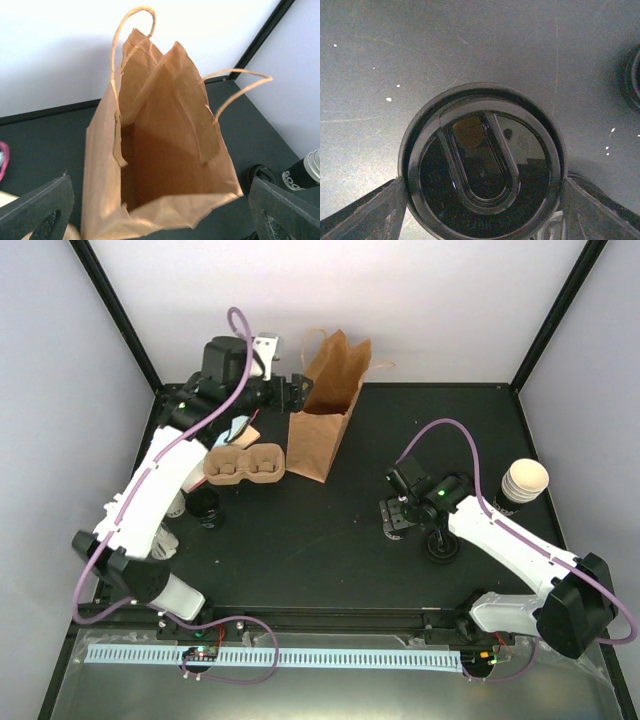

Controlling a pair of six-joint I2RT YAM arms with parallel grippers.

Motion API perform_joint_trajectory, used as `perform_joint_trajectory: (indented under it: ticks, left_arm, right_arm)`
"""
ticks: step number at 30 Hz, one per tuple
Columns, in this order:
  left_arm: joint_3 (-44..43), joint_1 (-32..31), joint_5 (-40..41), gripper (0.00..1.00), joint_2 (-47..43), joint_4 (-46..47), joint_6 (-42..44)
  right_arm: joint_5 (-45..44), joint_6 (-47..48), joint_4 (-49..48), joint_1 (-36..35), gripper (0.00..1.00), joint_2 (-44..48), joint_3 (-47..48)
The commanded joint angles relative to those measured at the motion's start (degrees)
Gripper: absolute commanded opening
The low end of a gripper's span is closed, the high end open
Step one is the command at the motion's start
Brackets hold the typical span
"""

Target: Pack the takeout coffee

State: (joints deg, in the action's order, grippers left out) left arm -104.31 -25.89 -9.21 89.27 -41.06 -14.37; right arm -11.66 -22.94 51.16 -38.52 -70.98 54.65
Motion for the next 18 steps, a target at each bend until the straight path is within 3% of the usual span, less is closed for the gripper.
perform_joint_trajectory:
  ticks: [1,11,18]
  left_arm:
    - [5.23,0.40,6.95,0.99,-6.72,-4.53,2.29]
    - [19.76,0.88,15.68,0.99,-20.72,-9.80,-0.15]
    - [29.11,1.28,15.12,0.98,-26.42,-8.86,-1.35]
  right_arm:
    - [-1.71,0.00,-0.45,0.32,0.89,0.16,0.81]
    - [-1.85,1.36,0.96,0.31,0.98,2.42,3.80]
    - [-1.62,2.81,2.78,0.36,0.98,3.46,6.87]
